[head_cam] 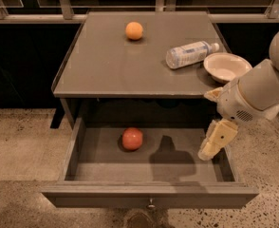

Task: Pick apple from top drawer and place on counter

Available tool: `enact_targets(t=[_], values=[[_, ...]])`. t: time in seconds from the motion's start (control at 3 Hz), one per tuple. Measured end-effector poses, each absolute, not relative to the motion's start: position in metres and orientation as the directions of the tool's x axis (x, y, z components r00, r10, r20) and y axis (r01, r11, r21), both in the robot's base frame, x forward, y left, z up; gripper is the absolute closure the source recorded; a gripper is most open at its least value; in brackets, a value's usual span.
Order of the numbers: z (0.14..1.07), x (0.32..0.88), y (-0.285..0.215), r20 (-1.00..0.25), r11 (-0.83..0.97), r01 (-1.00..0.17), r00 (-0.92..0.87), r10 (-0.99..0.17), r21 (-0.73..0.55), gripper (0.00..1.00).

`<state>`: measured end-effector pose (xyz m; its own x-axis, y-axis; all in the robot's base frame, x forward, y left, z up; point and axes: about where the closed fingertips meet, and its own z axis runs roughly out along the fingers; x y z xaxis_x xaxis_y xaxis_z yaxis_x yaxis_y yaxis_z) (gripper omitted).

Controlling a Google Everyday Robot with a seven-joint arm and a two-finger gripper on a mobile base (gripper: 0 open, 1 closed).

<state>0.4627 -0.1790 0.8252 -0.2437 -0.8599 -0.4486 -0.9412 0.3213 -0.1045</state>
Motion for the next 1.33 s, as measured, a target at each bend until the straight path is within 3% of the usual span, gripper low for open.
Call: enact_targets(t=[0.67, 1.33], values=[[0.766, 0.462, -0.185, -0.577, 0.467, -0.882, -0.348, -0.739, -0.066, 0.0], [0.699, 0.506, -0.155, -0.691, 0.5, -0.866, -0.346, -0.635, -0.026, 0.0]])
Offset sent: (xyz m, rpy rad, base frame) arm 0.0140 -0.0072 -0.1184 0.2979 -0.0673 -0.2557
